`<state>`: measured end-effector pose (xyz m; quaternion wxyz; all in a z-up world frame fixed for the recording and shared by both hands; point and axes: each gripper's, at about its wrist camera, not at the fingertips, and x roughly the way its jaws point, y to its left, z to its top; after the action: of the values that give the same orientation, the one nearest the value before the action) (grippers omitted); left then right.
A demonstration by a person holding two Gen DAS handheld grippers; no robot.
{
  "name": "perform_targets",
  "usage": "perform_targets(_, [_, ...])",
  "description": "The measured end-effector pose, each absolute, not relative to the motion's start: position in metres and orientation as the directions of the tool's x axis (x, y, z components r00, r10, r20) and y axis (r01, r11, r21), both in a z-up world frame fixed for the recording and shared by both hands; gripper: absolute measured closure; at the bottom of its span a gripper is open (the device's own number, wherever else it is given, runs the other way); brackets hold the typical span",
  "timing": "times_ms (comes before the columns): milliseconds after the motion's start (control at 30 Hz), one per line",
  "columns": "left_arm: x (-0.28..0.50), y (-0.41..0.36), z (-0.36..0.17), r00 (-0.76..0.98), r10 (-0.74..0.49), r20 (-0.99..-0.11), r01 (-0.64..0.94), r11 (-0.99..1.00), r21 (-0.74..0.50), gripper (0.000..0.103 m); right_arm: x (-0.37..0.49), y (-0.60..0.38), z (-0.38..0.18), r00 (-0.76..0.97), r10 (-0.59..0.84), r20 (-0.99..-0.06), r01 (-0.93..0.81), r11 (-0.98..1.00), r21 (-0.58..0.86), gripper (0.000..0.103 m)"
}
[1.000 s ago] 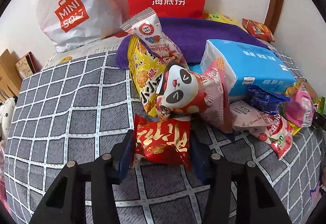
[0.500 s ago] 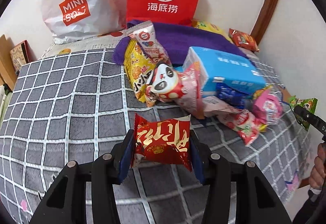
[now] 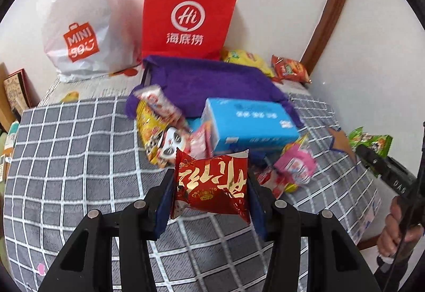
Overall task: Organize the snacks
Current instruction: 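Carry both packets onto the purple towel and open both tools to release them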
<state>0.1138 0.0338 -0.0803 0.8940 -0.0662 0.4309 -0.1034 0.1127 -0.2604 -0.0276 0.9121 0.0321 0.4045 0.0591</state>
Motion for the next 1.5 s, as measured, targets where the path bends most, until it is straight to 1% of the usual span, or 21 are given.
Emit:
perform_targets(133, [0.124, 0.030, -0.066, 0.615, -0.253, -0.747, 0.141, 0.967, -0.211, 0.055, 0.126, -0.253, -0.022, 0.655, 0.163, -0.738, -0.095, 0.987, 0.133, 0.057])
perform_targets(333, [0.150, 0.030, -0.047, 0.617, -0.277, -0.737, 0.160, 0.961, -0.227, 0.055, 0.150, -0.234, -0.010, 0.679, 0.142, -0.720, -0.130, 0.989, 0.073, 0.057])
perform_targets(467, [0.169, 0.031, -0.035, 0.624, -0.279, -0.730, 0.167, 0.960, -0.224, 0.055, 0.176, -0.226, -0.002, 0.676, 0.178, -0.715, -0.148, 0.983, 0.106, 0.057])
perform_targets(767, [0.215, 0.037, -0.020, 0.635, -0.235, -0.736, 0.140, 0.972, -0.189, 0.055, 0.238, -0.202, 0.015, 0.687, 0.219, -0.693, -0.186, 0.975, 0.124, 0.057])
perform_targets(1167, [0.271, 0.047, -0.013, 0.638, -0.230, -0.735, 0.128, 0.973, -0.193, 0.055, 0.303, -0.185, 0.012, 0.694, 0.204, -0.691, -0.211, 0.975, 0.075, 0.057])
perform_targets(1500, [0.321, 0.074, -0.028, 0.623, -0.213, -0.752, 0.076, 0.974, -0.213, 0.055, 0.350, -0.187, -0.001, 0.697, 0.189, -0.692, -0.211, 0.976, 0.054, 0.057])
